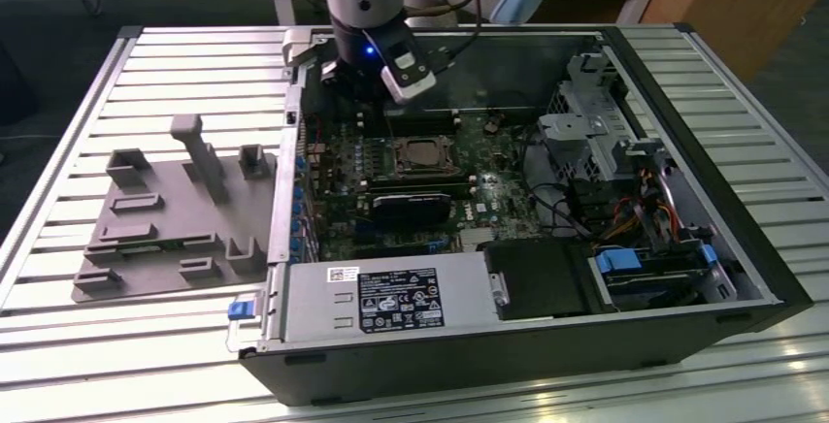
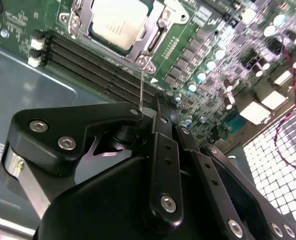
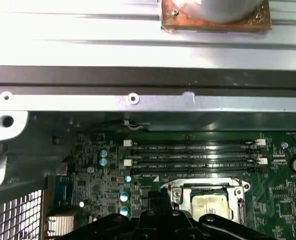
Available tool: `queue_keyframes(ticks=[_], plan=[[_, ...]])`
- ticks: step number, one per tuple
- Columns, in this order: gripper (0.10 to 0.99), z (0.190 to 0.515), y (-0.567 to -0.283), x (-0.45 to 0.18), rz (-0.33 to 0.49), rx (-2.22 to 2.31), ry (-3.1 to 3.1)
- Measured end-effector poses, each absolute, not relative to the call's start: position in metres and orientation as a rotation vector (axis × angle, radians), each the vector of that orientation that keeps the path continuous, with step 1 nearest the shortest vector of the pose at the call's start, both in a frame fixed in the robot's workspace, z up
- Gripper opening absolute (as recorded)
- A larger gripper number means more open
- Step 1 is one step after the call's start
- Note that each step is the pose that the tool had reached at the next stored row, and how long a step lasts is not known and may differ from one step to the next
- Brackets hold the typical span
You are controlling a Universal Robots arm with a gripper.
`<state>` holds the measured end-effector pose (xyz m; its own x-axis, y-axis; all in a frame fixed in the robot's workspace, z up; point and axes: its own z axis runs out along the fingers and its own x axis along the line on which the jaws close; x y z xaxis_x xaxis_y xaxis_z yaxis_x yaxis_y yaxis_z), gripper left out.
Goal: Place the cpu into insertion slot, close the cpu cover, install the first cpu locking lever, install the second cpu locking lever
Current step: 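Install the first cpu locking lever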
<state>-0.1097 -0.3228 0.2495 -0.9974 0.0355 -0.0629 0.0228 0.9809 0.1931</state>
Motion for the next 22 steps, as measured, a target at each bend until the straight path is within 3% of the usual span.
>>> queue_keyframes(ticks=[12, 22], plan=[[0.106, 0.248, -0.323, -0.108, 0.368, 0.047, 3.053], [0.106, 0.245, -0.323, -0.091, 0.376, 0.048, 3.052]])
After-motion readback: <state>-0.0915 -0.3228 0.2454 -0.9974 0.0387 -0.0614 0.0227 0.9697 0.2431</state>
